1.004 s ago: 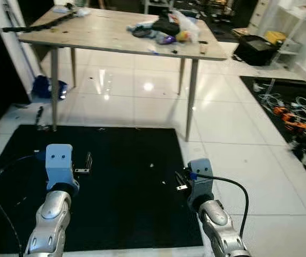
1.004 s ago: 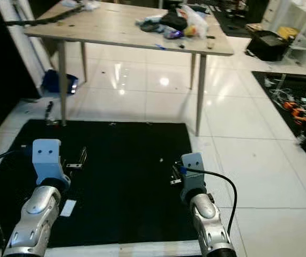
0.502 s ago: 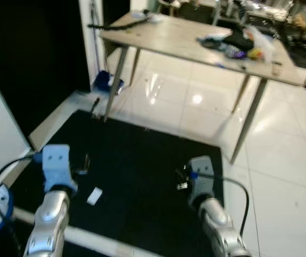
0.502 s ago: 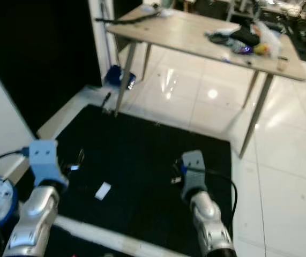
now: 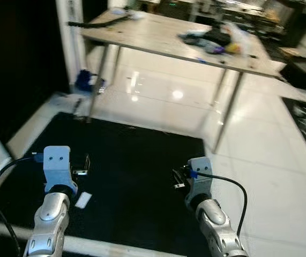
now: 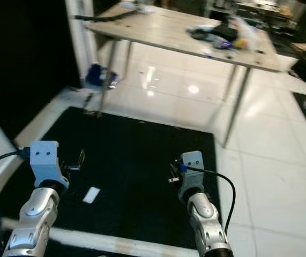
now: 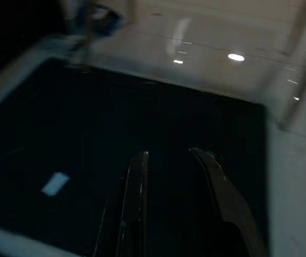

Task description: Picking trash to rubbish bin

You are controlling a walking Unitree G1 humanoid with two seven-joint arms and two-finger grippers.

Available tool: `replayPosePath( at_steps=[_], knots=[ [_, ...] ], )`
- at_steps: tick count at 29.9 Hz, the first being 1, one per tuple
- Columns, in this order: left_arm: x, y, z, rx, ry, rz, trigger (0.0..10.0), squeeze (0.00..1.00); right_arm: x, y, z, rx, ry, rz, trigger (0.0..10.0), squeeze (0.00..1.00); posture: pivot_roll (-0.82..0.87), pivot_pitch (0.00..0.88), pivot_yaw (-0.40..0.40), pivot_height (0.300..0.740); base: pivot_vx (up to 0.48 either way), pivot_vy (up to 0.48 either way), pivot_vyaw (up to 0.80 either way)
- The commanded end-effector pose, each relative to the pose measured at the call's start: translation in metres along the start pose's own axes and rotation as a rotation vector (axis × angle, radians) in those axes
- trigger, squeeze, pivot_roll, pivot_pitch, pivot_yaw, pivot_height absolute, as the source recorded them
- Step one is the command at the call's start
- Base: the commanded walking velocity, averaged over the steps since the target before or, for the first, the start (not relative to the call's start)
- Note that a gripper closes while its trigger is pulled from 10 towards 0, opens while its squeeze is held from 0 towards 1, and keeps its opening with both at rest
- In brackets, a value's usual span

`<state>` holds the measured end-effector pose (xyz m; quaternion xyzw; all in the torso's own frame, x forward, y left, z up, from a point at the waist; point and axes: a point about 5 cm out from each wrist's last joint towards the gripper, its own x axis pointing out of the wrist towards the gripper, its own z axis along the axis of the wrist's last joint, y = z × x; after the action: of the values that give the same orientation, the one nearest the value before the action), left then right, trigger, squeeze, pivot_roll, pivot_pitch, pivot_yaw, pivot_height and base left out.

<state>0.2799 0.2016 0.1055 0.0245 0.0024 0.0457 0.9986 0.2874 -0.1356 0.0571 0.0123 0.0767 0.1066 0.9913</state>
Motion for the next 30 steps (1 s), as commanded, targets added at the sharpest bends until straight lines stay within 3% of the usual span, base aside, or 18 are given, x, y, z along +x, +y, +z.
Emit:
replayPosePath(
  at_steps=[1,23,30],
  knots=[
    [-0.0015,-0.0024,-0.0019,-0.001,0.011,-0.011,10.0,0.0,-0.0033,-0.0059,-0.0047,0.008,0.023,-0.027,10.0,0.0,0.0,0.088,-0.098,0.74,0.0,0.0,0.0],
    [-0.0015,-0.0094,0.0025,-0.005,-0.011,-0.075,10.0,0.0,-0.0043,-0.0076,-0.0046,0.015,0.024,-0.045,10.0,0.0,0.0,0.105,-0.096,0.74,0.0,0.0,0.0],
    [-0.0009,-0.0097,0.0039,-0.006,-0.019,-0.083,10.0,0.0,-0.0041,-0.0077,-0.0041,0.018,0.022,-0.048,10.0,0.0,0.0,0.103,-0.093,0.74,0.291,0.0,0.0]
  ],
)
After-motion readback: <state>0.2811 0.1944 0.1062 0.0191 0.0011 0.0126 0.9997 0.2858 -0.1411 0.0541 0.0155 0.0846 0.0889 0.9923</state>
